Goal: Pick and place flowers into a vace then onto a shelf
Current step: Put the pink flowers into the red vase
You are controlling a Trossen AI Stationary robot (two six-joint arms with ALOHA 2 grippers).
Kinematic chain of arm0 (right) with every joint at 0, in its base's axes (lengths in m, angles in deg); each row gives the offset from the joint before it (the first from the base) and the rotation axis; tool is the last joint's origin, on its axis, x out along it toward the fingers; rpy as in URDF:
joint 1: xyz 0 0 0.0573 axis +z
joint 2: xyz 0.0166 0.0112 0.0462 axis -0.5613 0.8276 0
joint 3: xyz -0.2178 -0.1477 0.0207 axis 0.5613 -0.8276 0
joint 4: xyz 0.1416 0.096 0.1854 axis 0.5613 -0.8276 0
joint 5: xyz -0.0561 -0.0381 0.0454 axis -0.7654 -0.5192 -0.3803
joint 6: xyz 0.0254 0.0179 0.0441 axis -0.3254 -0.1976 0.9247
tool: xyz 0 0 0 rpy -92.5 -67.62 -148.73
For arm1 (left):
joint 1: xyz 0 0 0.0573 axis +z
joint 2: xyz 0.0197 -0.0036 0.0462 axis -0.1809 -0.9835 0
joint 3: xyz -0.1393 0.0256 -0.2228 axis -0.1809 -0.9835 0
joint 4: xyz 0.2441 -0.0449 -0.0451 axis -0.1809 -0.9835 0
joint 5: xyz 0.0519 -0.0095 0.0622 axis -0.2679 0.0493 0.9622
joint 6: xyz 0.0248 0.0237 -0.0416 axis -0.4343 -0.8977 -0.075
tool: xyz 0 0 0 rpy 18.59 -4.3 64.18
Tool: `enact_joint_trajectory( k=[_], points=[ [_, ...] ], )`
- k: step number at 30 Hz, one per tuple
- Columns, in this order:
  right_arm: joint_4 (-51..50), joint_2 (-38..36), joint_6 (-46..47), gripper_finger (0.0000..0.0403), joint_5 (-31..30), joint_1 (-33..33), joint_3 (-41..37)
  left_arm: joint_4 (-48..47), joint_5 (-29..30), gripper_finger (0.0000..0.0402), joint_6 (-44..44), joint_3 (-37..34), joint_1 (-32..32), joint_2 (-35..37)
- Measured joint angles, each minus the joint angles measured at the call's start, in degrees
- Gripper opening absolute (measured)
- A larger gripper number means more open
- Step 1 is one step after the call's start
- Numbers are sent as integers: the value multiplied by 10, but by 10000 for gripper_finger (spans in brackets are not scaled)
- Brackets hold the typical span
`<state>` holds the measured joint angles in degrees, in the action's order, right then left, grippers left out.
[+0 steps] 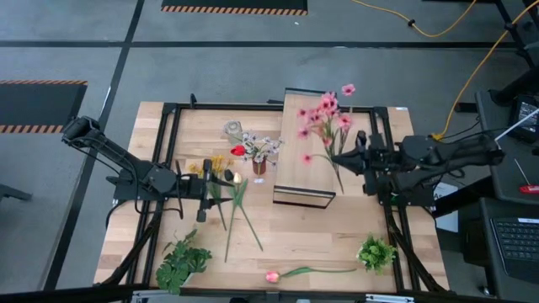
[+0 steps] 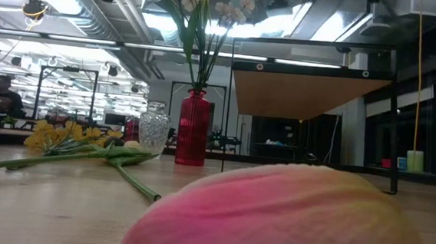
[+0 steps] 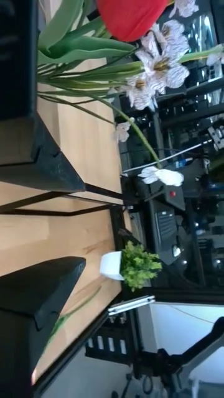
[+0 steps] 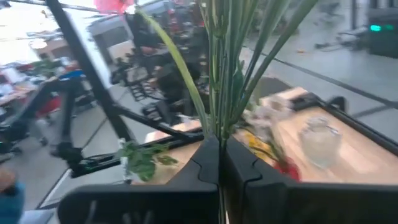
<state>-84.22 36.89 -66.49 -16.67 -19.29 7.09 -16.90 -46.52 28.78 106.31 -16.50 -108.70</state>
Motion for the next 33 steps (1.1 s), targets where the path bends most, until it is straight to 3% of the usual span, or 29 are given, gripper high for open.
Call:
enact_joint_trajectory(
  k=[3,9,19,27,33],
  points=[
    [19,23,-23,0,-2,31,0,0,0,176,0,0,0,0],
    [61,75,-49,0,-84,88,0,10,-1,176,28,0,0,0],
    [202,138,-102,0,-109,147,1,69,-12,178,24,0,-8,-9],
    [316,242,-149,0,-140,151,1,156,-6,178,19,3,-12,-90],
    [417,324,-191,0,-139,151,1,158,-1,178,18,57,-12,-175]
  ],
)
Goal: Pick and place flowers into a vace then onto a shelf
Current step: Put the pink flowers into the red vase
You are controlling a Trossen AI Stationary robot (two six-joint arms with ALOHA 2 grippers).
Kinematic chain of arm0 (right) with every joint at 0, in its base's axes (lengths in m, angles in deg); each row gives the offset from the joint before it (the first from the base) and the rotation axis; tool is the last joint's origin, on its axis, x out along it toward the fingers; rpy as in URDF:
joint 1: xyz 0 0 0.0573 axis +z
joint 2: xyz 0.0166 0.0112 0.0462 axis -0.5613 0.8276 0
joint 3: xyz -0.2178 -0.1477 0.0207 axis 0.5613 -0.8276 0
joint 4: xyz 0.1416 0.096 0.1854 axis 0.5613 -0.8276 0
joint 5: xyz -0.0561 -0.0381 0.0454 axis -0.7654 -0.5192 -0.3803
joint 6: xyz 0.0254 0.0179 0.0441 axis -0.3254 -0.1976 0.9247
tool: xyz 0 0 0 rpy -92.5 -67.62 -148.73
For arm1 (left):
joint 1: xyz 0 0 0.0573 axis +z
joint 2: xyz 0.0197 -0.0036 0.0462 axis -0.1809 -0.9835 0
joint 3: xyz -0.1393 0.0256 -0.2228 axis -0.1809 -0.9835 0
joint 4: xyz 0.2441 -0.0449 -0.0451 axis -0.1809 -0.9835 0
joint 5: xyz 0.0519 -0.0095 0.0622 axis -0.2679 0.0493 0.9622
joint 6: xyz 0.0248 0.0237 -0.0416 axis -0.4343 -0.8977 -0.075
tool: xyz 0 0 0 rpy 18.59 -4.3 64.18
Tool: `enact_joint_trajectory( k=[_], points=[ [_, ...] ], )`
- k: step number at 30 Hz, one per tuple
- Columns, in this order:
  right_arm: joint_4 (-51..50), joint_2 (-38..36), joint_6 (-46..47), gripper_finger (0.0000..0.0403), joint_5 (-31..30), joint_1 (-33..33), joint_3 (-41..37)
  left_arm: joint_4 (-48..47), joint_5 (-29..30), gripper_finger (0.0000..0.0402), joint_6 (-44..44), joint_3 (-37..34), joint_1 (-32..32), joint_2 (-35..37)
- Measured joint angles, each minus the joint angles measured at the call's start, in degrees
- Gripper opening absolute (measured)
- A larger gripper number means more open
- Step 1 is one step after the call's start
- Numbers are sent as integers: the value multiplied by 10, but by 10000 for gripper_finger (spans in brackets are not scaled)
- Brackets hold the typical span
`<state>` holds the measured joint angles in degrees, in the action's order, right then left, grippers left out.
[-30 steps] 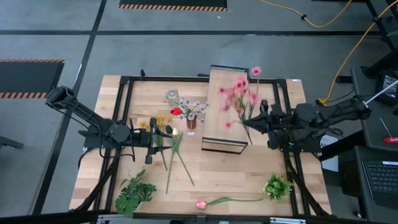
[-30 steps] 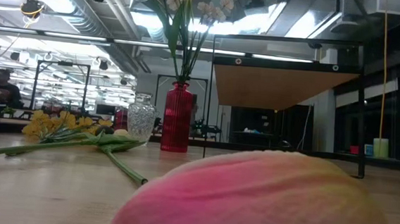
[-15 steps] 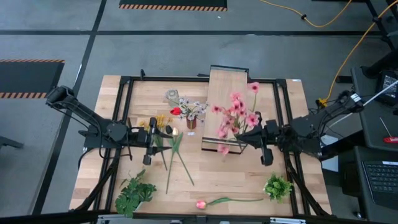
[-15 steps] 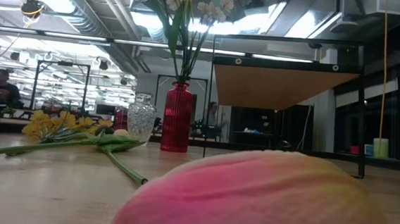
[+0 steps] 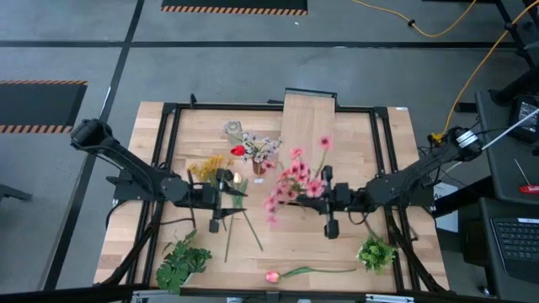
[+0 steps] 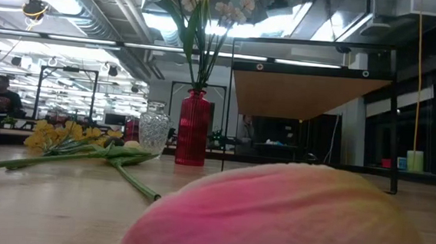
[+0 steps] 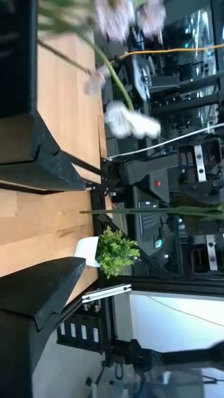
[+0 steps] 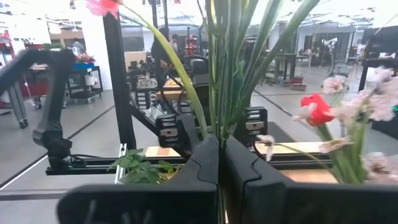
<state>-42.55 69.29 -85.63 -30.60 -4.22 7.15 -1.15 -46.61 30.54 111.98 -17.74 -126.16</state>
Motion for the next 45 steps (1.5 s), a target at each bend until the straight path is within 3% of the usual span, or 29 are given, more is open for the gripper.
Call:
enact_joint_trajectory(
  k=[15,26,39,45],
  points=[
    [152,138,-31,0,22,0,0,1,21,178,-24,117,6,-128],
    [242,188,-82,0,42,-2,0,7,-9,178,-18,146,13,-158],
    [162,226,-130,0,42,-13,100,23,-19,174,-5,147,12,-158],
    [157,225,-130,0,42,-15,108,23,-54,163,-9,147,13,-158]
  ],
)
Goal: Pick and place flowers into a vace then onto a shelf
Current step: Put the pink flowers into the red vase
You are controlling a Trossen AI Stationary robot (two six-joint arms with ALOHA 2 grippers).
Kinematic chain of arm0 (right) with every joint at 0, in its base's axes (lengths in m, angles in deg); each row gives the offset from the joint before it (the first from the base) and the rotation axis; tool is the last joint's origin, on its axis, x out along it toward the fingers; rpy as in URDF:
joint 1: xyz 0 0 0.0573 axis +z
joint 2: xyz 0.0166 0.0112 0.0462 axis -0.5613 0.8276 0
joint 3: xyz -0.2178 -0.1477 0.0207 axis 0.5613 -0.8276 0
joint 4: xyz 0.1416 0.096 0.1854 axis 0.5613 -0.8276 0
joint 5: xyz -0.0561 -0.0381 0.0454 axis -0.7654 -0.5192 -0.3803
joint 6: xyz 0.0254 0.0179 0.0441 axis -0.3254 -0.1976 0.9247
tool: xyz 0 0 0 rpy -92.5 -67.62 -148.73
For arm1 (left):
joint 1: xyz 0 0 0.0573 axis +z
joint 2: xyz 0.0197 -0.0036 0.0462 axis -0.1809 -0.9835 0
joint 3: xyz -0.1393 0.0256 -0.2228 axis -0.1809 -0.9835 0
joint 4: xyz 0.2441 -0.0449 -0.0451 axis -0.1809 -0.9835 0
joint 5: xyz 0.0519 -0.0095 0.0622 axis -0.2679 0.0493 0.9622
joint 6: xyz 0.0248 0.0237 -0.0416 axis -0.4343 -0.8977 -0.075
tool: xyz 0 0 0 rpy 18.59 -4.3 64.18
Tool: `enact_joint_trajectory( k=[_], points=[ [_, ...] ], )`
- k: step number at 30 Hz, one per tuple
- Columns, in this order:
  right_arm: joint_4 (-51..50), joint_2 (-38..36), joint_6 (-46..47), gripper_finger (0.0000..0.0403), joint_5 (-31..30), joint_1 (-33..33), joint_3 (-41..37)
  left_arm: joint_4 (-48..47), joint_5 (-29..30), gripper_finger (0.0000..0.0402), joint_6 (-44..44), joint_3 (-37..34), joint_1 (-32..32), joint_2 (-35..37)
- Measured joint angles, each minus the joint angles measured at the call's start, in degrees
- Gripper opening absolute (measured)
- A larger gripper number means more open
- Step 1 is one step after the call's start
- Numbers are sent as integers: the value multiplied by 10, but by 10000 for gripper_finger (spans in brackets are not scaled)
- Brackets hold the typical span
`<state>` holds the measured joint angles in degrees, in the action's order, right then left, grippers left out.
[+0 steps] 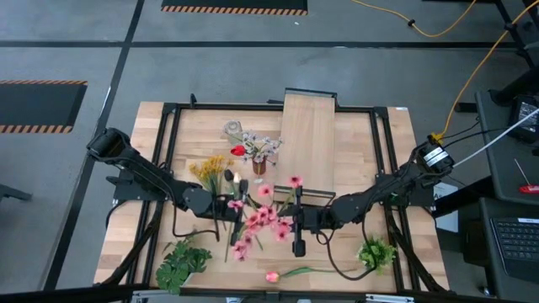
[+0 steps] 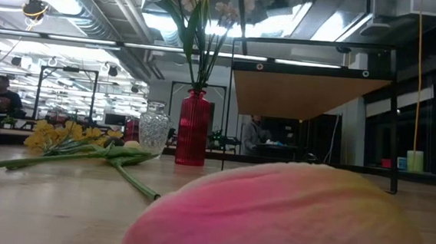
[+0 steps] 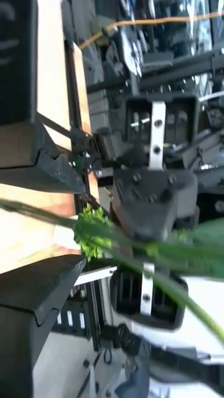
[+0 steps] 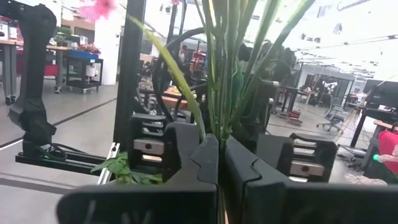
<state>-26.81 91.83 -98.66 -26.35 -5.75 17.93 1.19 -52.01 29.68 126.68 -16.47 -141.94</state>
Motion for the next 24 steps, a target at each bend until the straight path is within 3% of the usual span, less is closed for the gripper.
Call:
enact_joint_trajectory(
  k=[7,24],
  points=[
    [1,0,1,0,1,-10,0,4,-25,134,-10,0,0,0],
    [-5,0,1,0,-1,-12,0,3,11,38,-28,0,0,0]
  ],
)
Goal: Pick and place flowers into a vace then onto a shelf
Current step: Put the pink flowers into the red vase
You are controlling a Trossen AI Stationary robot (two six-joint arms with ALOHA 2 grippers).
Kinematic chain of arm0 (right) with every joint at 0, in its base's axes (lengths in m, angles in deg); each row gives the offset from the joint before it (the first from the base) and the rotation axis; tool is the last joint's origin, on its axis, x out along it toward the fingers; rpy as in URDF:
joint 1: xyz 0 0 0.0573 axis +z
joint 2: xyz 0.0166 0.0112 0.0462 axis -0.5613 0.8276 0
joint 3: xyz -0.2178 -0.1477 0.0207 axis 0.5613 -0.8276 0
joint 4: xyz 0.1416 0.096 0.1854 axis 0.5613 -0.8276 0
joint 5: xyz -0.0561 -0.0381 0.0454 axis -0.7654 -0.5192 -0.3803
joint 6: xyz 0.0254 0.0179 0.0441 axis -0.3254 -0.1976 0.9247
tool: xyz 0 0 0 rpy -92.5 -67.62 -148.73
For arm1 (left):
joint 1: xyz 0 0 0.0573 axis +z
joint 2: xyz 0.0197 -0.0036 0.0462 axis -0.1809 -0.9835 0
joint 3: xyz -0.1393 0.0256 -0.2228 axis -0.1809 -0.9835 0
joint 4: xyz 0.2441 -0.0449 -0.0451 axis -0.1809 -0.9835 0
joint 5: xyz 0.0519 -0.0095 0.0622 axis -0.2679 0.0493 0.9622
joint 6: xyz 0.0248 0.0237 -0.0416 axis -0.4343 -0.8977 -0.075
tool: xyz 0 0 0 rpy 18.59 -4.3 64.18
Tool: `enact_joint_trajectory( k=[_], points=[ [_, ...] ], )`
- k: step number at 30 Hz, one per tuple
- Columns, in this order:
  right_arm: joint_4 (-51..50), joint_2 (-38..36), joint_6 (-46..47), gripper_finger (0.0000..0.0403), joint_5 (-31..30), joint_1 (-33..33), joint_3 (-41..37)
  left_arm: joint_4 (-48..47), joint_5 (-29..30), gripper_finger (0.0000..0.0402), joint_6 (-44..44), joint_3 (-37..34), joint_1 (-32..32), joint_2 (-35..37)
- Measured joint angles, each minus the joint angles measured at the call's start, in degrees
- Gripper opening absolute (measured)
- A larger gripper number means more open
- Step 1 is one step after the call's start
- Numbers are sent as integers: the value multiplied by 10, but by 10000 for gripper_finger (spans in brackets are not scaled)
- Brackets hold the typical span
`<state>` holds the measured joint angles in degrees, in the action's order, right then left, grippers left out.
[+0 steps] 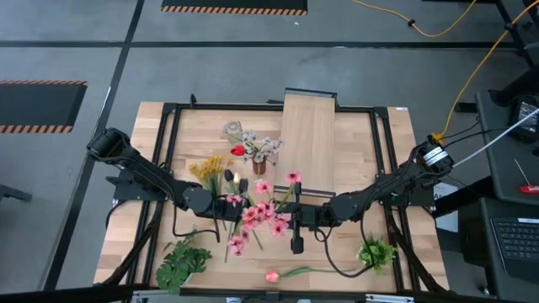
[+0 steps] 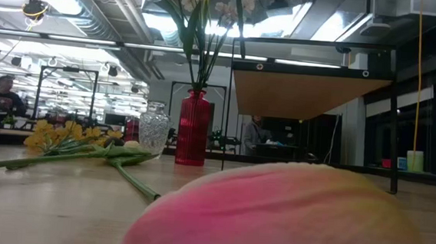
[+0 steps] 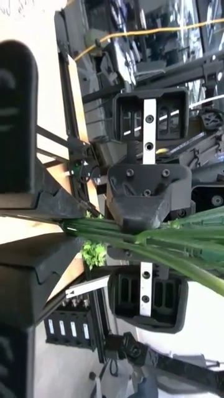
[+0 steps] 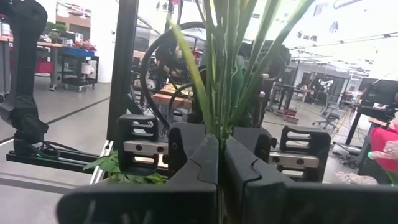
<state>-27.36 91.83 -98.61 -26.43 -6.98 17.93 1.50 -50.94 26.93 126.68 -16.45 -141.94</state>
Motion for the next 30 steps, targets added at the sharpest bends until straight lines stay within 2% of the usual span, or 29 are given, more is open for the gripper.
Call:
enact_joint_trajectory(
  k=[6,10,22,26,30],
  points=[
    [-8,-1,0,0,0,0,0,-2,6,9,-29,0,0,0],
    [-20,-1,-1,7,-1,0,0,-14,10,7,-29,0,0,0],
    [-33,-1,-4,133,-6,0,0,-21,18,4,-43,0,-5,3],
    [-34,-1,-4,156,-8,0,0,-25,19,4,-43,0,-5,6],
    [-42,-10,-5,167,-9,2,0,-53,47,4,-44,0,-12,27]
  ],
)
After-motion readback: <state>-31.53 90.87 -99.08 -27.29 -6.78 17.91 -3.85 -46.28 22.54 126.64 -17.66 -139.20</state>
